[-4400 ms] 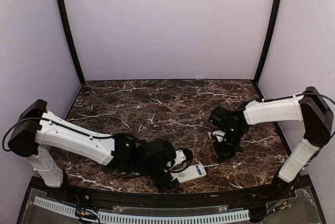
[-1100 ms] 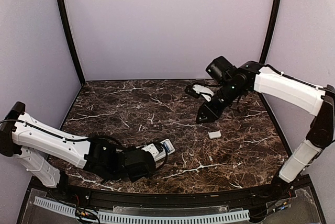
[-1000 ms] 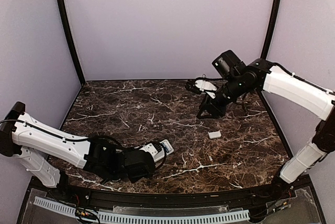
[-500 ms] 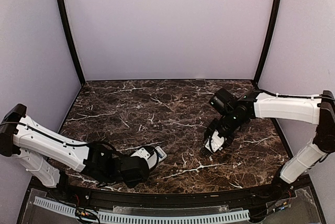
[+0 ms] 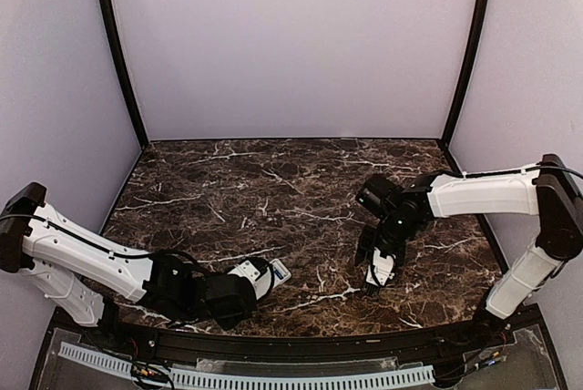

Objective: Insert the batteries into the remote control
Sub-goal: Pick up the battery at the center of the board.

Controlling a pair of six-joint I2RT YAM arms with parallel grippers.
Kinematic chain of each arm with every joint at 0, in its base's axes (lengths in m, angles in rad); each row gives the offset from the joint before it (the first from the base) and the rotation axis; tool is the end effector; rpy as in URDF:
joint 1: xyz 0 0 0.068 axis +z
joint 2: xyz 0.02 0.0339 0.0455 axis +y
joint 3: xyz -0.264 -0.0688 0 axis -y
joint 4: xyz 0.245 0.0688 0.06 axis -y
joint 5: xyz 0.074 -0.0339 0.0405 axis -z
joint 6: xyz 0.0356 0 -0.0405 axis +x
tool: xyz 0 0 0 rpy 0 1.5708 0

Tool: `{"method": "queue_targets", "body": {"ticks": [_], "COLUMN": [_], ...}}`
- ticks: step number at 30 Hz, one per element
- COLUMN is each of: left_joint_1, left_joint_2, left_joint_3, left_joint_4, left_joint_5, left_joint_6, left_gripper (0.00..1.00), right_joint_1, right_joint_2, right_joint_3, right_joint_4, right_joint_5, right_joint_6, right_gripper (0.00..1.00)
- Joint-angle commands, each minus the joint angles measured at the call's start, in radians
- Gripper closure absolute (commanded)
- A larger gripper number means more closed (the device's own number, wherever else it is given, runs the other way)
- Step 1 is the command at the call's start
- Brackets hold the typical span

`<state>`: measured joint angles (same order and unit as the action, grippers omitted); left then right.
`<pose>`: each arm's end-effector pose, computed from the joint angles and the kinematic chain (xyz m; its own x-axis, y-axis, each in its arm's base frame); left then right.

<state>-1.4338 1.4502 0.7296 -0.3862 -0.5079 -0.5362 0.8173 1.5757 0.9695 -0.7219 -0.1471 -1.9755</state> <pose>0.0525 -0.2542 0.1650 -0.5320 0.5905 -0.6069 0.6562 0.7405 0.1453 0.1899 0.2100 0.1812 0.9468 -0.3198 -0.0362 -0.3169 -0.9071 -0.2769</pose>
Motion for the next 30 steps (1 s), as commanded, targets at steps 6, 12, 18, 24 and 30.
{"method": "queue_targets", "body": {"ticks": [6,12,18,24,30], "left_joint_1": [0.000,0.005,0.008,0.009,0.009], "left_joint_2": [0.010,0.009,0.008,0.001,0.006], "left_joint_3": [0.000,-0.012,-0.015,-0.021,-0.026], "left_joint_4": [0.047,0.059,0.063,0.065,0.072], "left_joint_5": [0.001,0.003,0.002,0.003,0.003], "left_joint_6": [0.046,0.044,0.046,0.044,0.042], "left_gripper": [1.00,1.00,1.00,1.00,1.00], "right_joint_1": [0.021,0.031,0.027,0.017,0.017], "right_joint_2": [0.029,0.045,0.070,0.085,0.096], "right_joint_3": [-0.045,-0.084,-0.071,-0.053,-0.046], "right_joint_4": [0.019,0.032,0.061,0.080,0.079], "right_joint_5": [-0.012,0.017,0.061,0.084,0.073], "right_joint_6": [-0.198,-0.184,-0.187,-0.198,-0.189], "right_gripper": [0.52,0.56,0.59,0.60,0.69]}}
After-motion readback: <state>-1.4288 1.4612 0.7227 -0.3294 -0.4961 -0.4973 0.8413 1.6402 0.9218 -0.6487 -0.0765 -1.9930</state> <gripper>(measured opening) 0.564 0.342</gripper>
